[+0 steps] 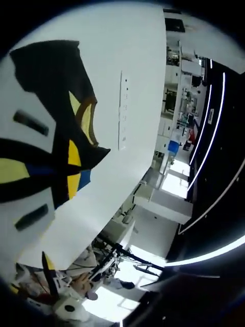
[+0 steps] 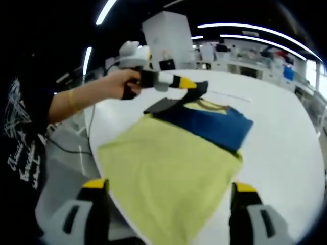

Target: Fold the garment on the visible template until the final outline fits inside the template.

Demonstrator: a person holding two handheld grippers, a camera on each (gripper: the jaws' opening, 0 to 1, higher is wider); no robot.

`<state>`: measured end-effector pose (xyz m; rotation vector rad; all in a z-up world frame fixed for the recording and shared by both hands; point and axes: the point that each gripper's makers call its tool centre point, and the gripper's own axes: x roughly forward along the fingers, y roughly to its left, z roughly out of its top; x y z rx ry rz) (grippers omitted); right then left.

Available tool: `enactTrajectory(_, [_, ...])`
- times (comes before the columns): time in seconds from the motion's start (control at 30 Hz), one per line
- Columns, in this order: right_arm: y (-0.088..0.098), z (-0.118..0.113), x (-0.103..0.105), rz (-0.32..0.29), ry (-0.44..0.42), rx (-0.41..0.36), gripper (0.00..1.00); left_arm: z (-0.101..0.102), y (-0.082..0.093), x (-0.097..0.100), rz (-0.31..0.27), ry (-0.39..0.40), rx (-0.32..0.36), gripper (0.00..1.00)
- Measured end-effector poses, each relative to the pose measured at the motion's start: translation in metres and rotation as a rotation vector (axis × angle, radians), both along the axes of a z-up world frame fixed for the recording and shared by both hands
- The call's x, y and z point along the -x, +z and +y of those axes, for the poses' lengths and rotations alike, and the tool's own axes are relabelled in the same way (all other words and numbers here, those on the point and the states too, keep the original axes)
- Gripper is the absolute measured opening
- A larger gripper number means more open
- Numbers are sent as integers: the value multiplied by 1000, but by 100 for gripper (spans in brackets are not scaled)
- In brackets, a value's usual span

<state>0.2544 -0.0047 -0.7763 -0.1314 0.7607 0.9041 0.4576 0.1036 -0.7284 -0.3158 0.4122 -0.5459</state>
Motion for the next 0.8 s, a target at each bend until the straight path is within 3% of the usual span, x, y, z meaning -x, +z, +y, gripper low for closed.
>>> enactTrajectory(0.8, [-11, -9, 2, 21, -41, -8, 99, -57, -23, 7, 24, -114, 59, 0])
